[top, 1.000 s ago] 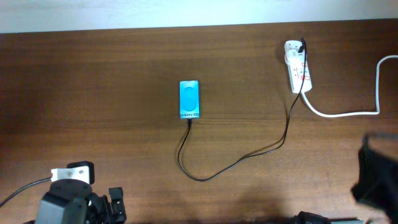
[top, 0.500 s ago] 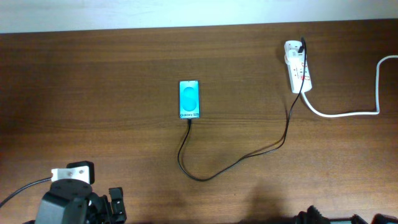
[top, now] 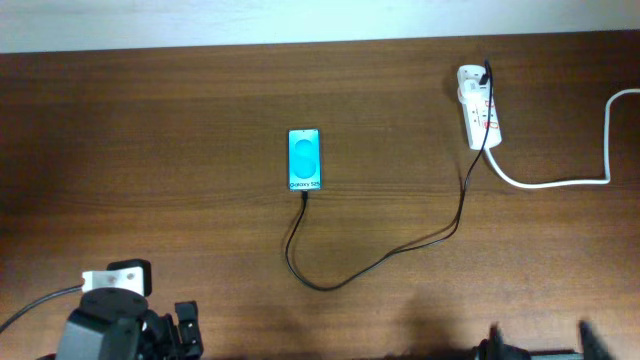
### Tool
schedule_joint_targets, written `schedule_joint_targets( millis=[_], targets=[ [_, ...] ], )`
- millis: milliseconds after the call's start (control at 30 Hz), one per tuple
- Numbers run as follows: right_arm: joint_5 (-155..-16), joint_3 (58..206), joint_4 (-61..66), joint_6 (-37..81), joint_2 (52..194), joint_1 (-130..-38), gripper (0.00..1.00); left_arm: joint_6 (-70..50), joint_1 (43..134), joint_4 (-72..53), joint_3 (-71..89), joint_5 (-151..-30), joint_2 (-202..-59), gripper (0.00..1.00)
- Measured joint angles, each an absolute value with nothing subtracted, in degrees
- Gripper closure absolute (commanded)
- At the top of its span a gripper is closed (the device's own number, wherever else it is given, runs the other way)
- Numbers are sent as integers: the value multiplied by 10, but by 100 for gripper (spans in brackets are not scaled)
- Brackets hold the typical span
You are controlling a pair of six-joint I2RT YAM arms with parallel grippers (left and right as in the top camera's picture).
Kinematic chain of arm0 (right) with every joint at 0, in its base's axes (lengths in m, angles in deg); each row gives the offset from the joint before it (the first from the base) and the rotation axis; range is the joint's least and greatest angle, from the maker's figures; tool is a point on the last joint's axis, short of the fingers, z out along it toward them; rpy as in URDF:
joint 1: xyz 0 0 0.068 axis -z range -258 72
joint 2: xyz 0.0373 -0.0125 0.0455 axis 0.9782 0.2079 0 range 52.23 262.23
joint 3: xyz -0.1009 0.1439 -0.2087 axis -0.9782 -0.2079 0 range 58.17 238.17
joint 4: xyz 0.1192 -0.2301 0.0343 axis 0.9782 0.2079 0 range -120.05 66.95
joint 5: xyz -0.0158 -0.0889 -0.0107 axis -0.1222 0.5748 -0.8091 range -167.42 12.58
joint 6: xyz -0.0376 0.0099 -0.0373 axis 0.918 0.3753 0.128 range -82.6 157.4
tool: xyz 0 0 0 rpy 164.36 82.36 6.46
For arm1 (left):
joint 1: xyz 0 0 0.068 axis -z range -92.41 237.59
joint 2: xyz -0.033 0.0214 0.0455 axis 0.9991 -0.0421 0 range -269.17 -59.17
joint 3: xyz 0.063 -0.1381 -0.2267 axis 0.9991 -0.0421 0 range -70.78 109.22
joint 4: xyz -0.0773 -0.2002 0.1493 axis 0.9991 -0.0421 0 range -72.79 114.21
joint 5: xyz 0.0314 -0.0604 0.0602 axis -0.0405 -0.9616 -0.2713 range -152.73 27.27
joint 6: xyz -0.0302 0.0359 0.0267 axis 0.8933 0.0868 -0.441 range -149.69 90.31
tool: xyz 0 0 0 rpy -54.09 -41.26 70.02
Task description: Plug charger to phone and switch on socket
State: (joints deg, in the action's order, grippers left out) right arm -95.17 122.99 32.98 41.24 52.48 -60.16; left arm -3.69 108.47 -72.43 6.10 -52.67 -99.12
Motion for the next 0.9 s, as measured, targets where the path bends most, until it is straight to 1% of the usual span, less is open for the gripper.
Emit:
schedule_joint_targets(
  millis=[33,100,200,233,267,367,467,633,733,800,900],
  targets=[
    [-962,1182,235,413,528,-603,2,-37,1085,-725,60,-528,-990,1],
    [-982,1095,125,410,527,-615,2,-37,1085,-725,60,-528,-990,0],
    [-997,940,-37,388,529,-686,2,-37,1085,-726,59,-528,-990,1],
    [-997,911,-55,387,530,-700,2,-37,1085,-725,59,-528,-990,1],
    [-998,872,-105,381,530,-715,2,-37,1085,-725,59,-528,-990,1],
    [-968,775,-204,334,530,-743,2,-37,1085,-725,59,-528,-990,1],
    [-913,691,-259,283,530,-755,2,-37,1085,-725,59,-528,-990,1],
    [-882,663,-357,254,530,-756,2,-37,1085,-725,59,-528,-990,0],
    [-878,613,-430,215,530,-756,2,-37,1085,-725,59,-528,-990,1],
    [-877,587,-435,184,530,-756,2,-37,1085,-725,59,-528,-990,1],
    [-869,587,-420,172,530,-756,2,-37,1085,-725,59,-528,-990,1]
  ],
)
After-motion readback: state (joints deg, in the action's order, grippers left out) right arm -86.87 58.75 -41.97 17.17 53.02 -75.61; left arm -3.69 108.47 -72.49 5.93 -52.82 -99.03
